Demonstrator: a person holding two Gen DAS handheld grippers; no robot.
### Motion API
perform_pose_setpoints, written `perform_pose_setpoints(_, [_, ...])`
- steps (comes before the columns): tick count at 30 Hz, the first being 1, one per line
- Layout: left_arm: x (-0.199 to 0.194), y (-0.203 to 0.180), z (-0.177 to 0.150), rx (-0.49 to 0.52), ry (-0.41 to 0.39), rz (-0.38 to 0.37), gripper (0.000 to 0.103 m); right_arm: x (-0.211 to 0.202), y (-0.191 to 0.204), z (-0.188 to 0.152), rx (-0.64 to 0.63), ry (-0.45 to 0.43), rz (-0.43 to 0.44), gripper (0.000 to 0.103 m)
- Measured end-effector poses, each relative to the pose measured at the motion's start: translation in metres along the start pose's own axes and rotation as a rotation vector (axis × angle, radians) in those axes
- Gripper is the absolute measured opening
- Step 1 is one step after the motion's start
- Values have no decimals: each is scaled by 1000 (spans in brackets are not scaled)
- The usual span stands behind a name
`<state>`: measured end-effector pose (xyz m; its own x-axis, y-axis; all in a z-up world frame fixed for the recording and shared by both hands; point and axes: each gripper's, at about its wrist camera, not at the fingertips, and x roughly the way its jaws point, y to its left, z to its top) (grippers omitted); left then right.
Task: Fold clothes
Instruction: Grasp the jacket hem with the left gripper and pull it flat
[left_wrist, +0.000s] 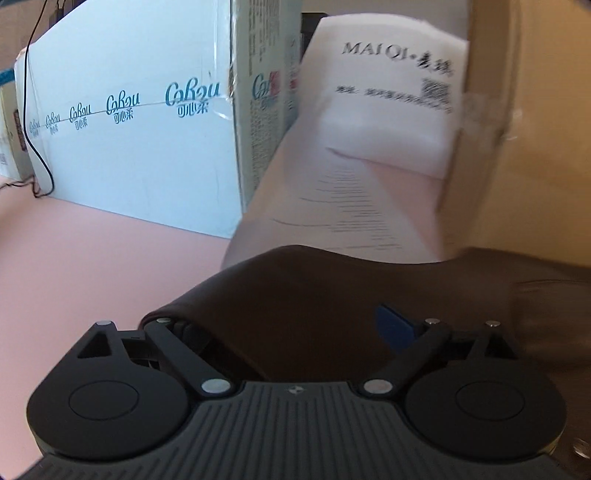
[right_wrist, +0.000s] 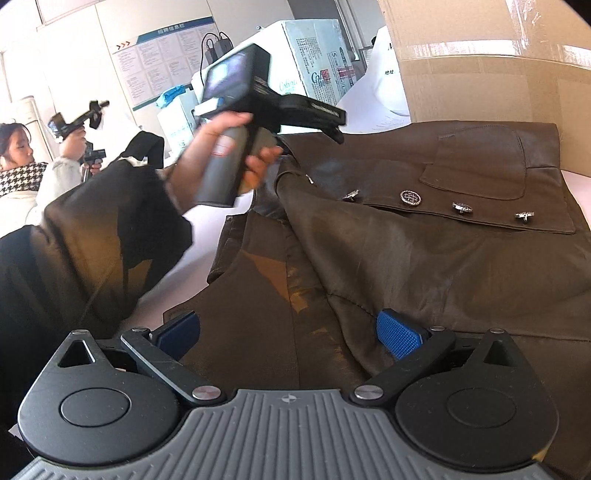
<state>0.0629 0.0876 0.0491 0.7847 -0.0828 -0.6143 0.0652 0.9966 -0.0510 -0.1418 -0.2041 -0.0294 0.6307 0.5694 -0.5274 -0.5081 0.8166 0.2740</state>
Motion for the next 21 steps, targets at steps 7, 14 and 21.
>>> perform_pose_setpoints(7, [-78,1,-28,200,-152,22,91,-4,-2,1,2,-12,109,103])
perform_pose_setpoints(14, [-146,-6,-82,562,-237,-105,91,-8,-3,3,8,-36,131,103])
perform_pose_setpoints(21, [-168,-9,-122,656,-137,-503,91,-25,-6,5,-15,-113,146,103])
